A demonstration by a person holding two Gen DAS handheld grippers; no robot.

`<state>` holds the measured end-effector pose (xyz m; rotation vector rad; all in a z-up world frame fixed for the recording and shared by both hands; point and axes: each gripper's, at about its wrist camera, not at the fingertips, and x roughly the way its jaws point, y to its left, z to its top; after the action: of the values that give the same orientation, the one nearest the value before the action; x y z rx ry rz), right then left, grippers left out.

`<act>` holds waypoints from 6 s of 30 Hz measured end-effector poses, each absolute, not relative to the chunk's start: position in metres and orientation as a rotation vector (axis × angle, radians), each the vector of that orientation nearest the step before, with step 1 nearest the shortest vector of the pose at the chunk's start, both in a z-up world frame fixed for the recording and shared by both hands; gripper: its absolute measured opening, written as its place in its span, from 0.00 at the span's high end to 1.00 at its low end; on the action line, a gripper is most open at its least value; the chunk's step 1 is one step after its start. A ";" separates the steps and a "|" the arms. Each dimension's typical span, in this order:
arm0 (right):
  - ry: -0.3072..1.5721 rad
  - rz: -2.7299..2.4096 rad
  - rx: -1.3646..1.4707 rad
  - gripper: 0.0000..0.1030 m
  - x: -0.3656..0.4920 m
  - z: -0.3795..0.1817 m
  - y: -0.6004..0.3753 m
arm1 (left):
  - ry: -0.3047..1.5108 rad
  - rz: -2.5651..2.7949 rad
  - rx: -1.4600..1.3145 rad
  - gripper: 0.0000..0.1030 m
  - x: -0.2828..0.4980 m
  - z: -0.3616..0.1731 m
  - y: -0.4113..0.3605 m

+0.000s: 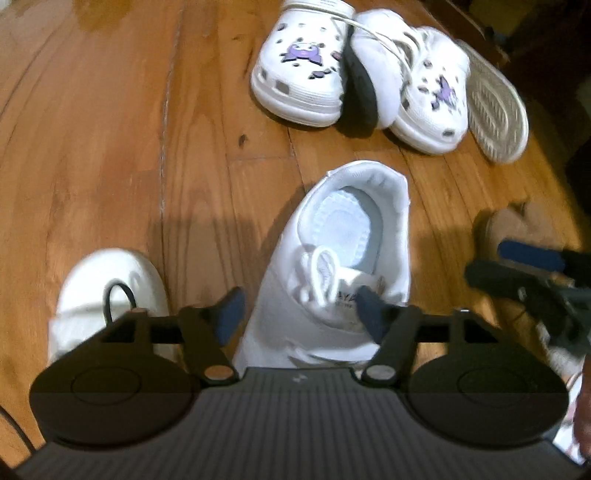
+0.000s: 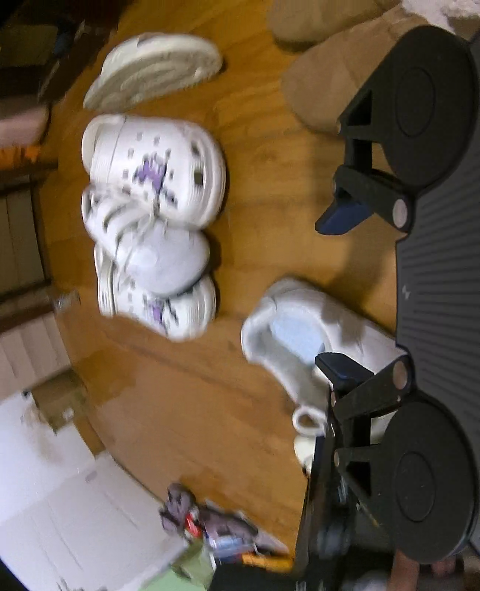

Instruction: Organize scattered shoes

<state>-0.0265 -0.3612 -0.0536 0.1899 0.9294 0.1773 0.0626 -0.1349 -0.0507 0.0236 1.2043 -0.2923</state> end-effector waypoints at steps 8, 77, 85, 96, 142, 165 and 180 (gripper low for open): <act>0.938 0.271 0.023 0.28 -0.001 -0.047 -0.324 | 1.176 -0.301 -0.049 0.11 0.037 -0.033 -0.111; 1.016 0.485 -0.373 0.62 -0.118 -0.099 -0.292 | 1.218 -0.404 0.007 0.05 0.000 -0.034 -0.111; 1.209 0.298 -0.141 0.72 -0.147 -0.098 -0.300 | 1.223 -0.398 -0.021 0.05 0.003 -0.037 -0.104; 1.086 0.458 -0.209 0.54 -0.145 -0.115 -0.275 | 1.239 -0.377 -0.063 0.05 0.006 -0.041 -0.098; 0.908 0.082 0.021 0.56 -0.139 -0.079 -0.325 | 1.230 -0.367 -0.014 0.05 0.000 -0.044 -0.102; 1.067 0.064 0.206 0.08 -0.081 0.006 -0.372 | 1.123 -0.379 -0.079 0.05 0.033 0.026 -0.124; 1.085 0.120 0.160 0.05 0.016 -0.006 -0.406 | 1.114 -0.192 -0.025 0.05 0.190 -0.013 -0.227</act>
<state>0.0162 -0.4063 -0.0057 0.1602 1.0846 0.1199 0.1898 -0.2270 -0.0134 -0.0252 1.1144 -0.1919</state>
